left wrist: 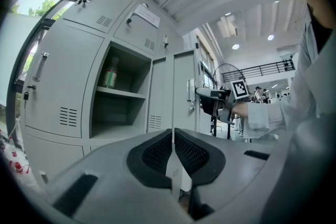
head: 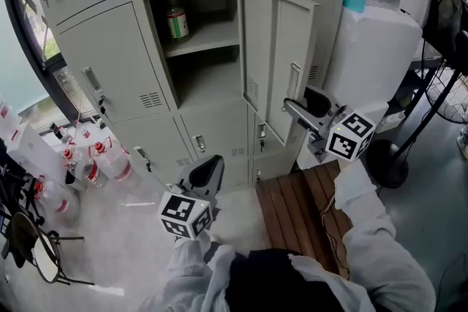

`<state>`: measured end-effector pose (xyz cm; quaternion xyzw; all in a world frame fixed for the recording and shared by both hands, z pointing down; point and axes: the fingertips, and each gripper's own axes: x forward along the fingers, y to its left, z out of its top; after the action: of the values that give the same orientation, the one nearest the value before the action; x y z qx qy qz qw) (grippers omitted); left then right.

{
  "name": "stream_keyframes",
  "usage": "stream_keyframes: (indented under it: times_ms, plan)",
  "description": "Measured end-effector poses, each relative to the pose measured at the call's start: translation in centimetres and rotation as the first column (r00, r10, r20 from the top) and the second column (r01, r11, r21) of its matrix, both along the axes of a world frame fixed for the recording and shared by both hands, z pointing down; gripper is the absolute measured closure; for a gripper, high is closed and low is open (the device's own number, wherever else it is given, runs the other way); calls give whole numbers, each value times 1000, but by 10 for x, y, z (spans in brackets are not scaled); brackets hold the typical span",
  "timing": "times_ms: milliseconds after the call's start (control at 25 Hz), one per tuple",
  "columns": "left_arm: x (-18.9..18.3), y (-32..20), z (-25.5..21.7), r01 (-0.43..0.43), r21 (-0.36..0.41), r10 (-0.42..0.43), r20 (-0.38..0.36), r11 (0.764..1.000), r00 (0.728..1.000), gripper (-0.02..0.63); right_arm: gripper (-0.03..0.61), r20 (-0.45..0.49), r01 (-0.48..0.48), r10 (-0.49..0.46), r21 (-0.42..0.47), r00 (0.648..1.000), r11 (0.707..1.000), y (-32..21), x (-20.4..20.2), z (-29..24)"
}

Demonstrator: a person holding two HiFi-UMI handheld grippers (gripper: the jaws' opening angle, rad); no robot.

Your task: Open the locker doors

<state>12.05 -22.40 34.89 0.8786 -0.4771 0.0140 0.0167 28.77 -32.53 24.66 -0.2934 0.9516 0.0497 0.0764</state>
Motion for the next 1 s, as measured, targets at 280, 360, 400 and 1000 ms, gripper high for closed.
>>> stream_keyframes:
  times_ms: [280,360,400,1000]
  plan:
    - [6,3,1,-3,-1,3,-1,1000,1000,595,367,-1,-16,16,-4,1000,1000,2,9,5]
    - [6,4,0,-4,1,4,-2,1000,1000,595,367,6,-29,29,-8,1000,1000,2,12,6]
    - [6,4,0,-4,2,4,-1,1000,1000,595,367,11,-37,37,-8,999,999,2,15,5]
    - [-5,3,11,39,-27,-40,-17,999,999,595,367,126,-182,177,36,976,983,61,33,11]
